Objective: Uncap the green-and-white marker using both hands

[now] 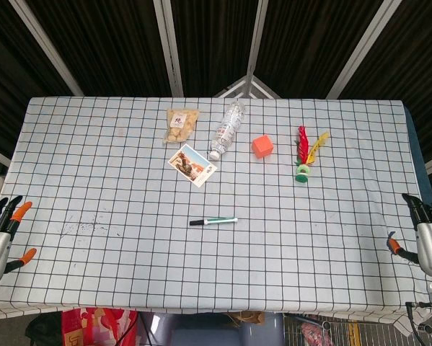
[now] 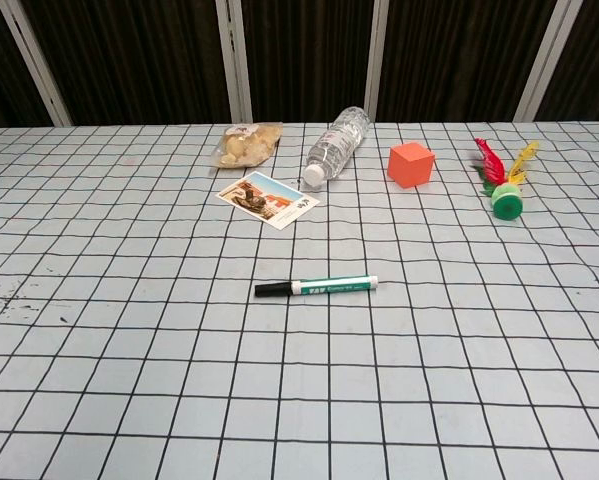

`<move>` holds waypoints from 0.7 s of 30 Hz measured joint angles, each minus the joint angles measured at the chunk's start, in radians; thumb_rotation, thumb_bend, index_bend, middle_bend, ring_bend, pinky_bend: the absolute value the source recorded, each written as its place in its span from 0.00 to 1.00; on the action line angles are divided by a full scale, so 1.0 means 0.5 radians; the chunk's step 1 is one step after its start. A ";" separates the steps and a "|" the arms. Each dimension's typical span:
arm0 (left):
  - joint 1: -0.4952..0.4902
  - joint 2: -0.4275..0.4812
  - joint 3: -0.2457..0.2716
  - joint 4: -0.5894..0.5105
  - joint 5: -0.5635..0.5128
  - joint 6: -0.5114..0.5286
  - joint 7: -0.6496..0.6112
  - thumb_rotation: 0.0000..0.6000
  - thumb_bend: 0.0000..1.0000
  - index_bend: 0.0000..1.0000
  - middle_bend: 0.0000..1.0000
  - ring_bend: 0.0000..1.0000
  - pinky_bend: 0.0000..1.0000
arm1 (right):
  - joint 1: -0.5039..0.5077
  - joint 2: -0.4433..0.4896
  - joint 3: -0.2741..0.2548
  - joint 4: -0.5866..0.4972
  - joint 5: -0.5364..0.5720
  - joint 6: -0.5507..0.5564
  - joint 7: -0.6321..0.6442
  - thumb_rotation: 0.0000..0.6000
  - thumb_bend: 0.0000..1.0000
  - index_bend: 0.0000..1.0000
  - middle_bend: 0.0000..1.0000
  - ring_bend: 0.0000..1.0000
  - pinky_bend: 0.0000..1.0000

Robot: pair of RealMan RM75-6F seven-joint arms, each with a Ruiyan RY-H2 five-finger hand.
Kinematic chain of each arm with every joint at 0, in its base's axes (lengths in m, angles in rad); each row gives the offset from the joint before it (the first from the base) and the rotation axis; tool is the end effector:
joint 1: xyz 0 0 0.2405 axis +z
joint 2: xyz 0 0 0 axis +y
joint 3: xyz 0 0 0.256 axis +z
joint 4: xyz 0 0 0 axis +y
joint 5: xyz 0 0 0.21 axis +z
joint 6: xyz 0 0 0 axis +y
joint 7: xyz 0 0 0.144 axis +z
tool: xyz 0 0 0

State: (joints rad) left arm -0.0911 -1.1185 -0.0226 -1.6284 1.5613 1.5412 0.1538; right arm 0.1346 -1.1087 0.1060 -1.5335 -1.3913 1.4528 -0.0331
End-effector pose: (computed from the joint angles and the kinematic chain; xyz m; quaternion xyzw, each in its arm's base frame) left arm -0.2976 0.1765 0.1581 -0.6312 -0.3213 -0.3700 0.6012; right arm -0.3279 -0.2097 0.1821 0.5804 -0.3547 0.3619 0.6375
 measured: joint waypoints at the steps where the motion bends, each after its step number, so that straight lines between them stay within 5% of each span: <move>1: -0.001 -0.002 0.000 -0.001 0.001 -0.002 -0.001 1.00 0.26 0.12 0.04 0.00 0.00 | 0.004 -0.007 -0.002 -0.003 -0.008 -0.003 -0.002 1.00 0.22 0.10 0.17 0.22 0.14; 21: -0.027 0.004 -0.033 -0.086 -0.019 -0.032 0.070 1.00 0.26 0.11 0.04 0.00 0.00 | 0.130 -0.119 0.023 -0.158 -0.042 -0.137 -0.188 1.00 0.22 0.11 0.17 0.22 0.14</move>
State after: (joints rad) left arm -0.1046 -1.1165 -0.0389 -1.6713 1.5516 1.5250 0.1886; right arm 0.1994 -1.1683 0.1174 -1.6125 -1.4122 1.3842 -0.1270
